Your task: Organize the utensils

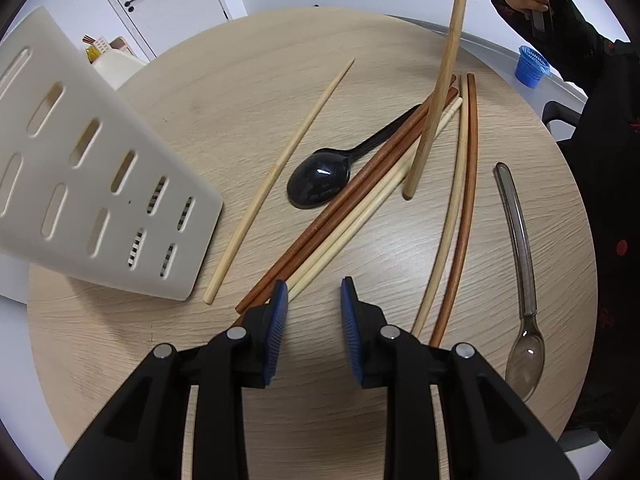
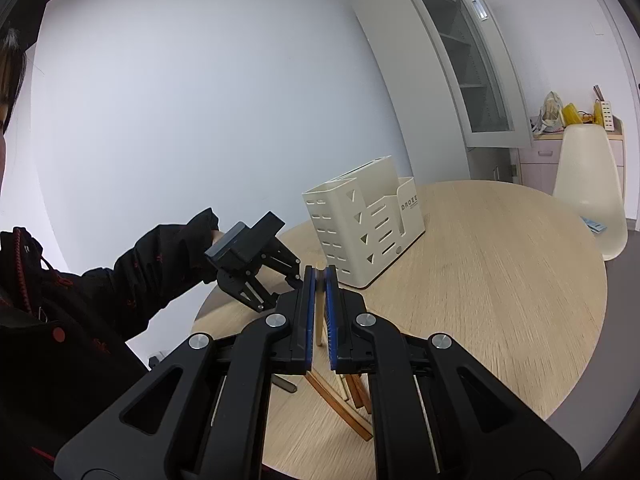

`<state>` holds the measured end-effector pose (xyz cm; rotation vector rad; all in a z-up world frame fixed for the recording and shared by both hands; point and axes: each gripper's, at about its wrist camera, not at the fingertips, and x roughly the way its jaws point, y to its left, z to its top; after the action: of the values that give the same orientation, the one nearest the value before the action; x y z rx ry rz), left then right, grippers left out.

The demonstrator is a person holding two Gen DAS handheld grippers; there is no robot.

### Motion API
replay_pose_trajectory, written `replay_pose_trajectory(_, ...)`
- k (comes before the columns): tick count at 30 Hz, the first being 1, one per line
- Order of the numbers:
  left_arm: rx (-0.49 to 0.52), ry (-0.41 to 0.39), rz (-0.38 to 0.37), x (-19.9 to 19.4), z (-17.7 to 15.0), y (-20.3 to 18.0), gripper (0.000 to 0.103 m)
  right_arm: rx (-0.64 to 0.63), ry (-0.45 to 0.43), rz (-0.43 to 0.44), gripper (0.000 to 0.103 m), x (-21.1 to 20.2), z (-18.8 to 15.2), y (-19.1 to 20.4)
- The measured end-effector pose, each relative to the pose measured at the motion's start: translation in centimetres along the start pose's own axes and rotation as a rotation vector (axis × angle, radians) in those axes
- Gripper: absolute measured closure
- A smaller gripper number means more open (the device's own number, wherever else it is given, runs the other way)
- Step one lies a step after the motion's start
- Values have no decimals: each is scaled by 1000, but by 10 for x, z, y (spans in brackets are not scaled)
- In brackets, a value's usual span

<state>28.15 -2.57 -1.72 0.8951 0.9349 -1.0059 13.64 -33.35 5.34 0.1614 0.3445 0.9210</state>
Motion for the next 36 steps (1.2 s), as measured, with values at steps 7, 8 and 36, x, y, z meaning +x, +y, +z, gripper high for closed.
replay_pose_trajectory(7, 23, 45, -12, 8, 22, 5, 76, 11, -1, 12, 98, -2, -8, 1)
replay_pose_trajectory(8, 26, 51, -26, 9, 24, 5, 75, 13, -1, 15, 98, -2, -8, 0)
replay_pose_trajectory(36, 43, 18, -134, -1, 26, -25, 99, 51, -67, 14, 98, -4, -1, -2)
